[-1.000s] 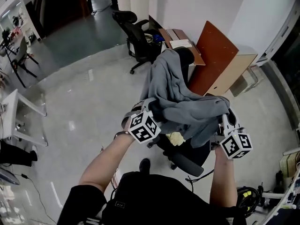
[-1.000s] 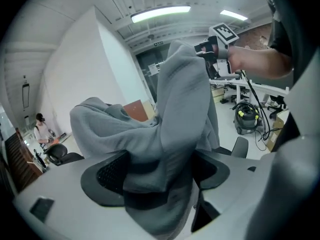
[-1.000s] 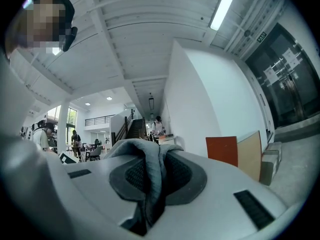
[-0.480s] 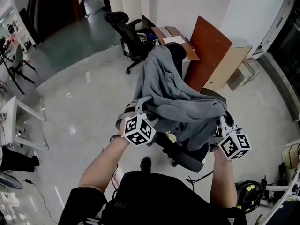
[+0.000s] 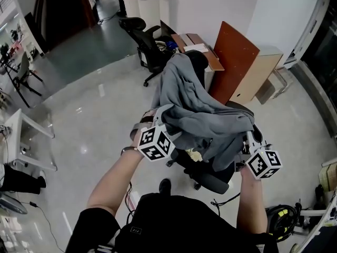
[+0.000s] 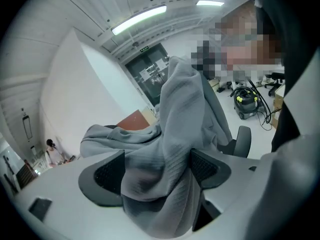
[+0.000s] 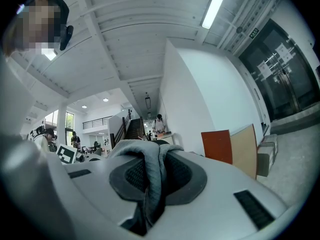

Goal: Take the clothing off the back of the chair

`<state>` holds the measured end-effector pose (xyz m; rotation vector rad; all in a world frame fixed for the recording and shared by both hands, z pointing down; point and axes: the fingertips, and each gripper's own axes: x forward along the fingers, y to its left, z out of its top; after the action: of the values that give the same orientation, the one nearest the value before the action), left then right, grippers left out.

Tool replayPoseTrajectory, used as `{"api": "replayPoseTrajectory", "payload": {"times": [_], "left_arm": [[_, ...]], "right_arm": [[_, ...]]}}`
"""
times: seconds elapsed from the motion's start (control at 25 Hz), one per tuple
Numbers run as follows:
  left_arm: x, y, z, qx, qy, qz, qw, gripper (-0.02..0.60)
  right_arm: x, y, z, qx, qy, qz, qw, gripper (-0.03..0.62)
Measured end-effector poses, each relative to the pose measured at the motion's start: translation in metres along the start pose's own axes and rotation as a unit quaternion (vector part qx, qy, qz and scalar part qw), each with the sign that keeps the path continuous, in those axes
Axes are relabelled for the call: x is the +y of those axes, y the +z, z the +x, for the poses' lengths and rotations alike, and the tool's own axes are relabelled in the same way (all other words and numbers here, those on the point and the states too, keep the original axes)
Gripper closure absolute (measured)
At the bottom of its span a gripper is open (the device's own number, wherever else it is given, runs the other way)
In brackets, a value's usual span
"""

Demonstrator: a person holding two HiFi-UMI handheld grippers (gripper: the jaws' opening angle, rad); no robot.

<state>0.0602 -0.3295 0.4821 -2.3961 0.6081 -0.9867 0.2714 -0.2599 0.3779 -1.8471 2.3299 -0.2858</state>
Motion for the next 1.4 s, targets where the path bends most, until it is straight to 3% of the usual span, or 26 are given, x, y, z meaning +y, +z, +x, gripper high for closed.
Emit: {"api": "replayPoseTrajectory", "payload": {"times": [0.24, 0.48, 0.52, 0.56, 0.64, 0.76, 0.96, 1.12, 1.28, 1.4], "left_arm": [[-0.010, -0.006, 0.021, 0.034, -0.037, 0.051, 0.9974, 0.196], [-0.012, -0.012, 0.029, 0.065, -0.018, 0.112, 0.9914, 0.203], [-0.017, -0.016, 0.030, 0.076, -0.023, 0.116, 0.9901, 0.209], [-0.022, -0.021, 0.031, 0.086, -0.032, 0.114, 0.9893, 0.260], [-0.032, -0.035, 0.030, 0.101, -0.050, 0.092, 0.9893, 0.477], [-0.042, -0.049, 0.025, 0.106, -0.061, 0.049, 0.9913, 0.554], [-0.047, -0.041, 0.000, 0.071, -0.069, -0.038, 0.9943, 0.561], [-0.061, -0.032, -0.029, 0.033, -0.080, -0.119, 0.9891, 0.561], [-0.095, -0.018, -0.059, 0.007, -0.097, -0.157, 0.9828, 0.561], [-0.119, -0.006, -0.082, -0.014, -0.090, -0.182, 0.9790, 0.561]], "right_arm": [[0.003, -0.001, 0.000, 0.005, 0.002, 0.000, 1.000, 0.542], [0.009, -0.002, -0.002, 0.010, 0.005, -0.002, 1.000, 0.542], [0.011, -0.003, -0.003, 0.010, 0.005, -0.002, 1.000, 0.542], [0.012, -0.003, -0.005, 0.011, 0.005, -0.002, 1.000, 0.542], [0.016, -0.004, -0.009, 0.012, 0.007, -0.002, 1.000, 0.542], [0.025, -0.007, -0.014, 0.018, 0.013, -0.005, 1.000, 0.542], [0.031, -0.008, -0.030, 0.015, 0.014, 0.000, 1.000, 0.542], [0.037, -0.011, -0.050, 0.017, 0.020, 0.001, 1.000, 0.542], [0.043, -0.016, -0.073, 0.023, 0.031, 0.005, 0.999, 0.542], [0.049, -0.022, -0.092, 0.027, 0.041, 0.008, 0.999, 0.542]]}}
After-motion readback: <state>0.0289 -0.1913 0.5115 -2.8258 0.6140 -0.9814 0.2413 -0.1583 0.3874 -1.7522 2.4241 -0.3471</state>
